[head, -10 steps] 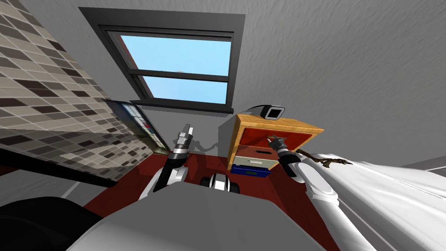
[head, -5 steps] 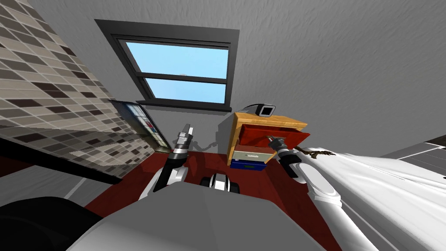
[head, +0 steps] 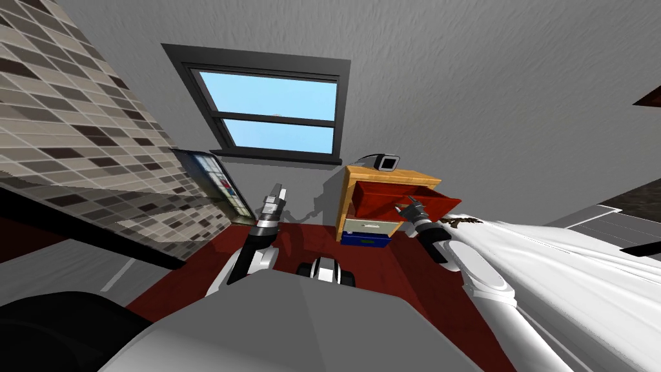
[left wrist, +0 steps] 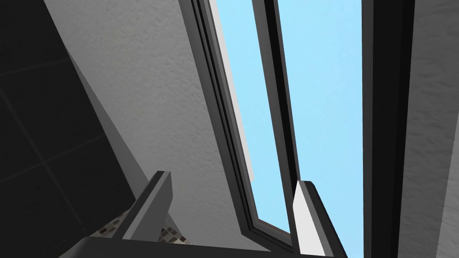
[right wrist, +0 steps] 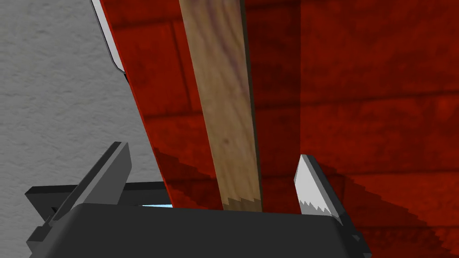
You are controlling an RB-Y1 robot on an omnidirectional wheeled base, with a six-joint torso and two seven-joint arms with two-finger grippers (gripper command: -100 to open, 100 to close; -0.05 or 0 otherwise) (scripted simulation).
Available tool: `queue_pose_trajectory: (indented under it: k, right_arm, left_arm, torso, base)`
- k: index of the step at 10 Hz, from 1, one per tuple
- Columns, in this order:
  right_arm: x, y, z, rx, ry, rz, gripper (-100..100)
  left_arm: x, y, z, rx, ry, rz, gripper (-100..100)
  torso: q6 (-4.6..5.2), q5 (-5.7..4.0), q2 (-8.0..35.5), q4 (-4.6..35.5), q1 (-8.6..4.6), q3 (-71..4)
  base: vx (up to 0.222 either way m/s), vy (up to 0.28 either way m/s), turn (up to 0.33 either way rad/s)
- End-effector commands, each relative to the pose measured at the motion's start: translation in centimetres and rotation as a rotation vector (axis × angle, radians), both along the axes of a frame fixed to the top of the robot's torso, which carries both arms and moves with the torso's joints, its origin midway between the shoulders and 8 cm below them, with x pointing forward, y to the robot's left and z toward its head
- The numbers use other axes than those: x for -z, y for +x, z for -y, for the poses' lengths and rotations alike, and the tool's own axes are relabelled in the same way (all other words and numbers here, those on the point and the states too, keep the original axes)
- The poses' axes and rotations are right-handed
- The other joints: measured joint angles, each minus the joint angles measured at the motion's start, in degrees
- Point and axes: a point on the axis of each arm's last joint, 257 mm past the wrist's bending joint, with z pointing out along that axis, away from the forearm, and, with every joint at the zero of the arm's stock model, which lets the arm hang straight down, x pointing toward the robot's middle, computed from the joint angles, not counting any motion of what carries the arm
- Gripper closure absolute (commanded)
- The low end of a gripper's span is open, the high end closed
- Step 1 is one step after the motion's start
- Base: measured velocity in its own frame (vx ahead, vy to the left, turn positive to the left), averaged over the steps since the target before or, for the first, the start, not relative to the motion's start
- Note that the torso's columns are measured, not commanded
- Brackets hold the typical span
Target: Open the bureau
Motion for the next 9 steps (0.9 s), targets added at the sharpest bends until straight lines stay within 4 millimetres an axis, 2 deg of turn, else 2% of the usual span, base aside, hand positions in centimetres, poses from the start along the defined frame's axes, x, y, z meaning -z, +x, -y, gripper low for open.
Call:
queue_pose_trajectory:
  k: [1,6,7,8,9]
  right_arm:
    - [-1.7,0.2,1.2,-0.006,0.001,0.003,-100]
    - [-4.7,0.4,3.2,-0.015,0.001,0.004,-100]
    - [-3.5,0.2,2.7,-0.018,0.002,-0.010,-100]
    - [-3.4,0.2,2.7,-0.018,0.005,-0.013,0]
    - [-3.2,0.2,2.7,-0.018,0.005,-0.017,0]
  left_arm:
    - [0.0,0.0,0.0,0.000,0.000,0.000,0]
    - [0.0,0.0,0.0,0.000,0.000,0.000,0]
    - [0.0,0.0,0.0,0.000,0.000,0.000,0]
    - [0.0,0.0,0.0,0.000,0.000,0.000,0]
    - [0.0,0.0,0.0,0.000,0.000,0.000,0]
  torso:
    - [-0.05,0.06,0.0,0.0,0.01,0.0]
    - [0.07,0.10,0.7,0.3,0.00,0.4]
    - [0.21,0.19,0.8,0.4,0.01,0.5]
    - [0.16,0.11,0.9,0.4,0.01,0.5]
    - [0.12,0.08,0.8,0.3,0.03,0.5]
  base:
    - [0.013,0.045,-0.027]
    - [0.016,0.034,-0.001]
    - [0.000,0.000,0.000]
    - [0.006,0.000,0.005]
    - [0.000,0.000,0.000]
